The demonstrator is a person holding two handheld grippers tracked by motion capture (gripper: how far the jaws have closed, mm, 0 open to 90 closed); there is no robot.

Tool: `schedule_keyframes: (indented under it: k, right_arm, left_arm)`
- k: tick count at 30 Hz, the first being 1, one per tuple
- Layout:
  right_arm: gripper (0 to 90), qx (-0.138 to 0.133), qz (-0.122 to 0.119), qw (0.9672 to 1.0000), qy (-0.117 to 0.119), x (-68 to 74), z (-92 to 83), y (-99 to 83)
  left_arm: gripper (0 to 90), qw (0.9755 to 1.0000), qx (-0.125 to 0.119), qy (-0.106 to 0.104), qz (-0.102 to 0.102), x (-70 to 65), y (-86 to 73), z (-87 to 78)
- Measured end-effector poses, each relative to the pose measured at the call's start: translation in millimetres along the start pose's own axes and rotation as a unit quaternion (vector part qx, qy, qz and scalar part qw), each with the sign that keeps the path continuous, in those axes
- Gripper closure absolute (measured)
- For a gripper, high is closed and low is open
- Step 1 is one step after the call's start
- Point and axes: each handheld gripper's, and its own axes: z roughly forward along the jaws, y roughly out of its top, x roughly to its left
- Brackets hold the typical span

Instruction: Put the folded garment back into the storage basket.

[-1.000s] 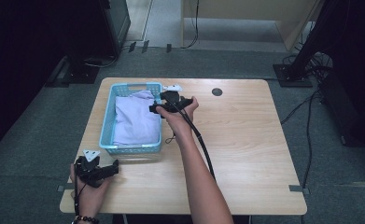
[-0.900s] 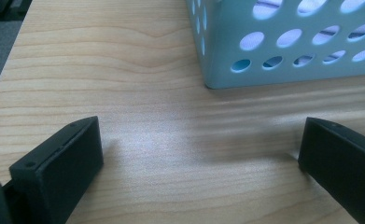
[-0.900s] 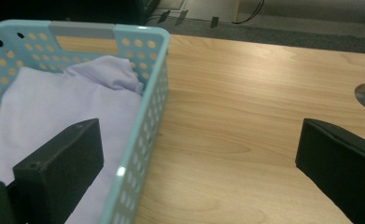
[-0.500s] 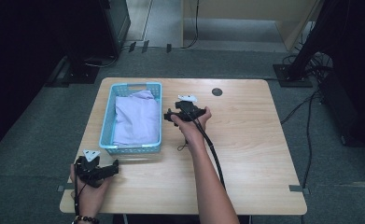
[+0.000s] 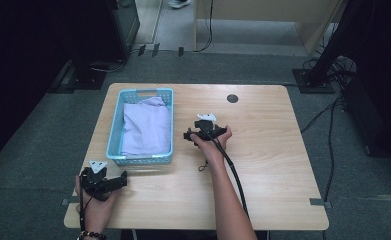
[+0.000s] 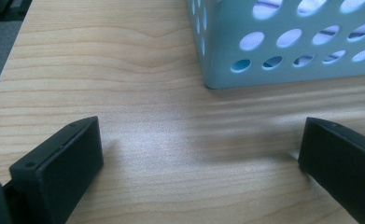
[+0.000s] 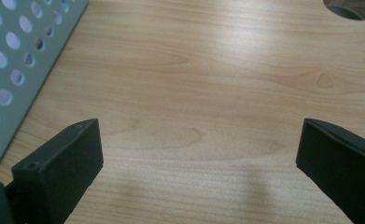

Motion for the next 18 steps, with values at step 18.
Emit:
schedule_keyframes:
  k: [18]
  right_arm:
    - [0.0, 0.027, -0.007, 0.9996, 0.006, 2.1, 7.7, -21.9]
  left_arm:
    - [0.0, 1.0000, -0.001, 0.000, 0.000, 0.0, -0.1, 0.1]
